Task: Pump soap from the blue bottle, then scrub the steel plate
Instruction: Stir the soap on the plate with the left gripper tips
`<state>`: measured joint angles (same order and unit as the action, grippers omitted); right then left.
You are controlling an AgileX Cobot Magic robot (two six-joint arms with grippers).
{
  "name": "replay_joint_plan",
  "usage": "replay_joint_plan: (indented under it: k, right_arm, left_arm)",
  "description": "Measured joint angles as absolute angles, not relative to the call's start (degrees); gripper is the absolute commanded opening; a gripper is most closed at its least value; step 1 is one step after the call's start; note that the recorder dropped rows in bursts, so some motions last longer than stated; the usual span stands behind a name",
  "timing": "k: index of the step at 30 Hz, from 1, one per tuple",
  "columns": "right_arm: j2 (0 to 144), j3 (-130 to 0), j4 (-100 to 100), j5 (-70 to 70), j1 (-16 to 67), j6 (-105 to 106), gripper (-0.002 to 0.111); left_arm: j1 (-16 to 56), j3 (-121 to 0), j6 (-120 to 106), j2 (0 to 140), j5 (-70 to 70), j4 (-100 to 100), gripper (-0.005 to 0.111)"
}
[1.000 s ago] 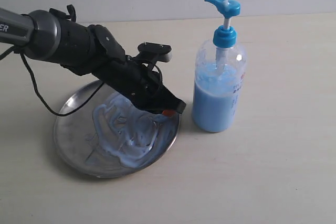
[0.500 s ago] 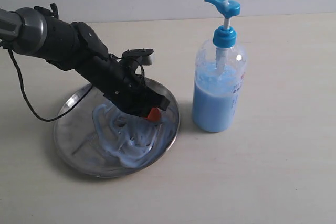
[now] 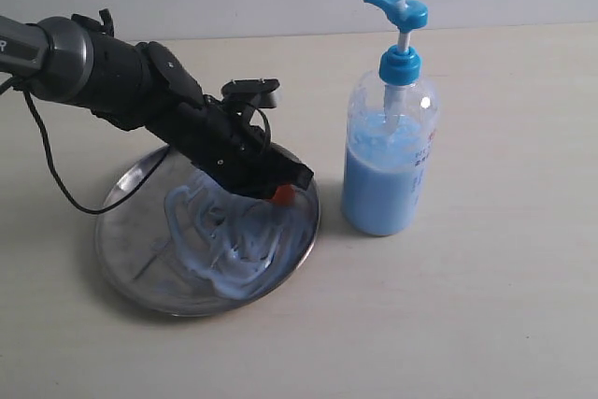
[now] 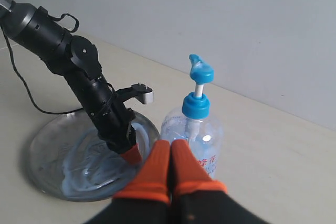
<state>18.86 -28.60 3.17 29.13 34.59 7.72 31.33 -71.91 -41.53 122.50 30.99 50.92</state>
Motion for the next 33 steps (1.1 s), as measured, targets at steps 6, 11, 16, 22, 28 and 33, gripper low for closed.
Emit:
replay_joint_plan:
  k: [6,11,16,22,28,33]
  right_arm:
    - [18.9,-28.6,3.2,29.1,34.6,7.7,0.000]
    - [18.9,-28.6,3.2,29.1,34.6,7.7,0.000]
    - [18.9,-28.6,3.2,29.1,34.6,7.7,0.000]
    - [18.9,-28.6,3.3,29.1,34.6,7.7,0.000]
    - [18.9,-28.6,3.3,29.1,34.6,7.7,0.000]
    - [18.9,-28.6,3.3,29.1,34.6,7.7,0.000]
  left_arm:
    - [31.2,-71.9,-40.4,122.5,30.8,49.1,0.000]
    - [31.0,-72.3,-37.5,122.5,33.4,44.8,0.000]
    - [30.9,-72.4,-36.2,122.3,37.2,43.1,0.000]
    - [30.9,-72.5,-36.0,122.3,40.9,43.1,0.000]
    - [30.9,-72.5,-35.9,122.3,41.6,44.2,0.000]
    - [30.9,-72.5,-35.9,122.4,39.5,45.9,0.000]
